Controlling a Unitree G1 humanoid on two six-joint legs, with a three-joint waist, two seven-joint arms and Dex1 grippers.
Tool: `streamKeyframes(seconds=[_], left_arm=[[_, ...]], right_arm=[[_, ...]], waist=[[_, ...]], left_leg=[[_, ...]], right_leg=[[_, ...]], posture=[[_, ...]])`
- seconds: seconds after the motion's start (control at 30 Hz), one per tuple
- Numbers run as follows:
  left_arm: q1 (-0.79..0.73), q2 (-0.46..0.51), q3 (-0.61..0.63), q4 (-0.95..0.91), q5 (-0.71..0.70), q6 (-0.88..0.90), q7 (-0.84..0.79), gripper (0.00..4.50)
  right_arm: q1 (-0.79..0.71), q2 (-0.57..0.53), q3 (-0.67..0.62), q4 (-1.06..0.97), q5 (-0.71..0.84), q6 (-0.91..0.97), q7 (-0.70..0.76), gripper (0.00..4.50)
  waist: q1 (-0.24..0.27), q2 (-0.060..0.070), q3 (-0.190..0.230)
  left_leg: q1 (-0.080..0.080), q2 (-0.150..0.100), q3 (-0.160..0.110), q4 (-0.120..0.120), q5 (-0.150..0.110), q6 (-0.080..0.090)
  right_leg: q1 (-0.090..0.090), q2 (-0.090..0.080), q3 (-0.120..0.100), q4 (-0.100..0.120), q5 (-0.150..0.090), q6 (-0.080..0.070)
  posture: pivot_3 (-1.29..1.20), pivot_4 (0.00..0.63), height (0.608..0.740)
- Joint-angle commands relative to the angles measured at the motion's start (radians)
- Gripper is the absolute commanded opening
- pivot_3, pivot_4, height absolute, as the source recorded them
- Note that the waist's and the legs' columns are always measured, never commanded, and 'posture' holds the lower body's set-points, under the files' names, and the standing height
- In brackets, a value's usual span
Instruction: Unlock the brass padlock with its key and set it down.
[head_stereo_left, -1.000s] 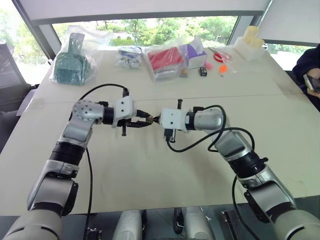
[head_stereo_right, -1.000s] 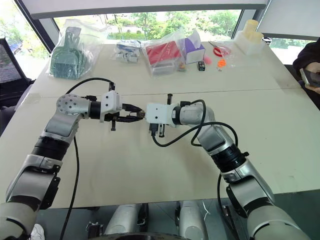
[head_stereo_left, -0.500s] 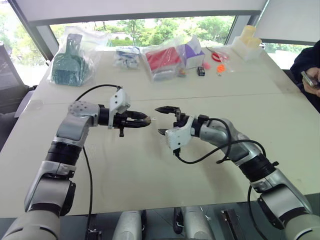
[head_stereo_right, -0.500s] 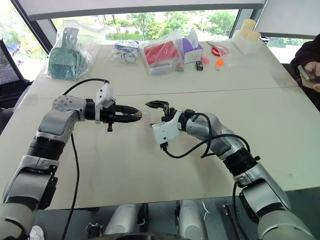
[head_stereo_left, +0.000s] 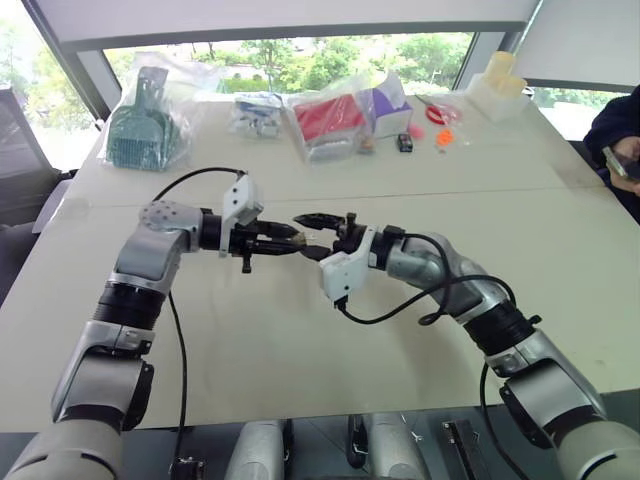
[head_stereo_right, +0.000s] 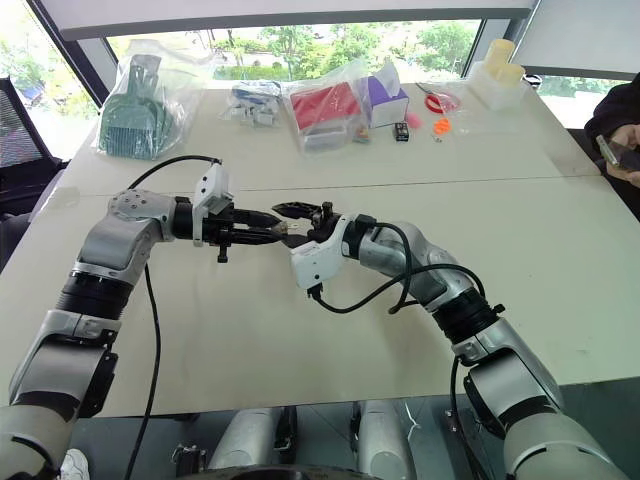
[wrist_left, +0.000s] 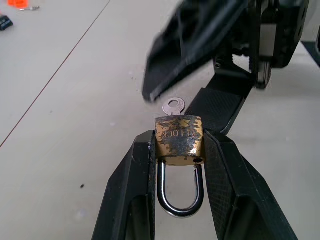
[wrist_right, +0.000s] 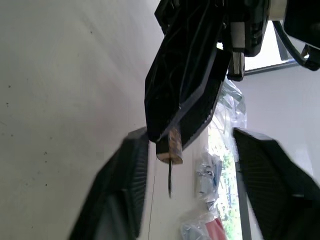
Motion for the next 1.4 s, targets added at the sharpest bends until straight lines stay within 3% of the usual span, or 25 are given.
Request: streamKeyframes(seconds=[0.03,0.07,0.4,0.67,0.9,1.03,1.27,1.4], left_arm=[[-0.017,0.006,0.027,-0.044,-0.032,0.020,-0.001,0.76],[-0.015,0.007,0.027,-0.047,-0.032,0.023,-0.001,0.76],[0.003,0.018,0.027,-0.073,-0.034,0.062,0.028,0.76],[0.023,0.047,0.098,-0.138,-0.109,0.170,0.069,4.37],[0.064,0.086,0.158,-0.210,-0.155,0.207,0.105,4.44],[0.089,0.088,0.176,-0.239,-0.175,0.221,0.124,3.26],[0.117,0.076,0.161,-0.258,-0.180,0.207,0.146,0.23],[0.130,0.072,0.137,-0.250,-0.164,0.191,0.144,0.06]], right_arm=[[-0.037,0.018,-0.011,-0.001,-0.001,-0.021,-0.018,0.50],[-0.039,0.019,-0.010,0.004,-0.004,-0.026,-0.019,0.06],[-0.040,0.018,-0.022,0.009,-0.005,-0.031,-0.021,0.03],[-0.031,0.017,-0.032,0.006,0.003,-0.004,-0.019,0.00],[-0.024,0.015,-0.032,0.008,0.009,0.006,-0.020,0.00],[-0.027,0.017,-0.030,0.011,0.011,0.007,-0.021,0.00],[-0.030,0.017,-0.029,0.012,0.013,0.005,-0.018,0.00],[-0.032,0.016,-0.030,0.013,0.014,0.006,-0.016,0.00]], waist=[[-0.001,0.000,0.000],[-0.001,0.000,0.000],[0.000,0.000,0.000],[-0.002,0.000,0.000],[-0.003,0.000,0.000],[-0.003,0.000,0.000],[-0.003,0.000,0.000],[-0.003,0.000,0.000]], left_leg=[[0.000,0.000,0.000,0.000,0.000,0.000],[0.000,0.000,0.000,0.000,0.000,0.000],[0.000,0.000,0.000,0.000,0.000,0.000],[0.000,0.000,0.000,0.000,0.000,0.000],[0.000,0.000,-0.004,0.000,0.000,0.000],[0.000,0.000,-0.004,0.000,0.000,0.000],[0.000,0.000,-0.004,0.000,0.000,-0.001],[0.000,0.000,-0.003,0.000,0.000,-0.001]], right_leg=[[0.000,0.000,0.000,0.000,0.000,0.000],[0.000,0.000,0.000,0.001,0.000,0.000],[-0.001,0.000,0.000,0.001,0.000,0.000],[-0.001,0.000,0.000,0.001,0.000,0.000],[-0.001,0.000,0.001,0.001,0.000,0.000],[-0.001,0.000,0.001,0.001,0.000,0.000],[-0.001,0.000,0.001,0.001,0.000,0.000],[-0.001,0.000,0.001,0.001,0.000,0.000]], posture=[[0.00,0.150,0.740],[0.00,0.150,0.740],[0.00,0.150,0.740],[0.00,0.150,0.740],[0.00,0.150,0.740],[0.00,0.150,0.740],[0.00,0.150,0.740],[0.00,0.150,0.740]])
